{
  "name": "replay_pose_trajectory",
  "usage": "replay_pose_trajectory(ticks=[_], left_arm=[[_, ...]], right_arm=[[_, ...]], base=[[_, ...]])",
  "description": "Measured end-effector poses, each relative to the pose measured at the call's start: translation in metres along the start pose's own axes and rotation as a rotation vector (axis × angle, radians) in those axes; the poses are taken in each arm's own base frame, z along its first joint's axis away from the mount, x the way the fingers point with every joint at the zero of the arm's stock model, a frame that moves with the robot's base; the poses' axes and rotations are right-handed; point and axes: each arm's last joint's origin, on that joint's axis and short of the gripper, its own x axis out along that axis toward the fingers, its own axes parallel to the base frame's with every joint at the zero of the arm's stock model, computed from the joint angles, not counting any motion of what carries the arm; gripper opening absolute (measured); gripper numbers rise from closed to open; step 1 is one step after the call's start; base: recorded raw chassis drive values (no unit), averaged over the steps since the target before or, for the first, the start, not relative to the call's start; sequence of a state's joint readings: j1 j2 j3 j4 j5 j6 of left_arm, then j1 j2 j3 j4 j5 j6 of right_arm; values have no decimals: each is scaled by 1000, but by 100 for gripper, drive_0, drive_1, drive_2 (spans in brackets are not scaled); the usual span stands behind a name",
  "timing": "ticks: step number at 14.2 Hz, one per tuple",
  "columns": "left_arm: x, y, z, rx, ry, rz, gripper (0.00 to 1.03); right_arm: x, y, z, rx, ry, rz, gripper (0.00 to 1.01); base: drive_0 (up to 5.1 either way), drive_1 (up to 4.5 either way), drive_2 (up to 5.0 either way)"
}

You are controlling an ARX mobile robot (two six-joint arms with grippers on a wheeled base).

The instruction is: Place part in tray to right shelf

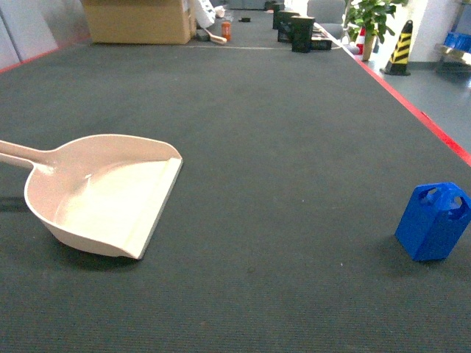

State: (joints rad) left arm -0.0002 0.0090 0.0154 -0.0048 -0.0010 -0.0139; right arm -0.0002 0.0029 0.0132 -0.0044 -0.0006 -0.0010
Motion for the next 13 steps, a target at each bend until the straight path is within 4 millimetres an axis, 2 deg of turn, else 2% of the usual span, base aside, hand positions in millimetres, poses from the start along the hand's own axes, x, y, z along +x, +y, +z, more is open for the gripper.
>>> replay_pose_trajectory(ticks=[13], left_arm=[[0, 0, 0, 0, 0, 0, 98]], right_arm=[[0, 0, 0, 0, 0, 0, 98]], base=[[0, 0, 0]])
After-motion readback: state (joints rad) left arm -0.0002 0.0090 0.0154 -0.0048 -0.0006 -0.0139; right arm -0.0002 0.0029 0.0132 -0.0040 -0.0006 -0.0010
